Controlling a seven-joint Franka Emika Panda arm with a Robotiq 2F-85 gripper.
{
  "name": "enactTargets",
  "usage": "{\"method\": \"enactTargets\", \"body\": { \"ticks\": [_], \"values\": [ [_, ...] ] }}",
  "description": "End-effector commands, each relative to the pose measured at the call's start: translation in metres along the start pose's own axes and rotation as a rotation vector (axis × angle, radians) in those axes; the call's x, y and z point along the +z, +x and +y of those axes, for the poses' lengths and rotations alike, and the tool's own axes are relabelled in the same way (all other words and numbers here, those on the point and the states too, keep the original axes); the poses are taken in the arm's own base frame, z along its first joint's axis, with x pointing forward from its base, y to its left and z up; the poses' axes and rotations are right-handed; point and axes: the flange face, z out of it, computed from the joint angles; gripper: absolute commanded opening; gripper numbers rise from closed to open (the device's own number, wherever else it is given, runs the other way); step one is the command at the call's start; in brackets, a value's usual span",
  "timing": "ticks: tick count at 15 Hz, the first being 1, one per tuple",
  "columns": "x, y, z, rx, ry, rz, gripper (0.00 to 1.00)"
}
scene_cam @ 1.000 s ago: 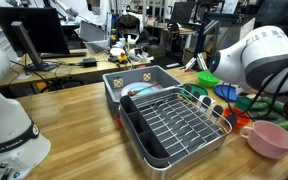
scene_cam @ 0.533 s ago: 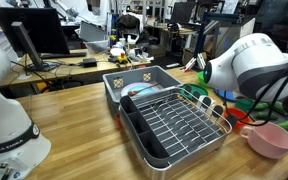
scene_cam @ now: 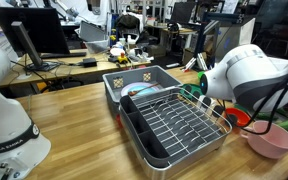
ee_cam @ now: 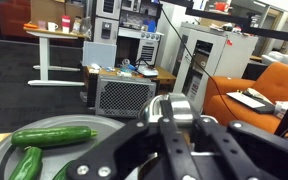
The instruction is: Pour the contents of the jug into the pink mug
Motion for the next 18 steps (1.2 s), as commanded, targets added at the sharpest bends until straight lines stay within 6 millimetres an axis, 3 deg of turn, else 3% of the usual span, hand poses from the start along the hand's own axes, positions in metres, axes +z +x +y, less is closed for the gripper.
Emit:
{"method": "enactTargets", "body": {
  "ticks": [1, 11, 18],
  "values": [
    [-0.007, 0.000, 0.001, 0.015, -0.020, -0.054, 0.04],
    [-0.010, 0.005, 0.003, 0.024, -0.039, -0.105, 0.04],
    [-0.010, 0.021, 0.003, 0.027, -0.026, -0.138, 0.04]
  ]
}}
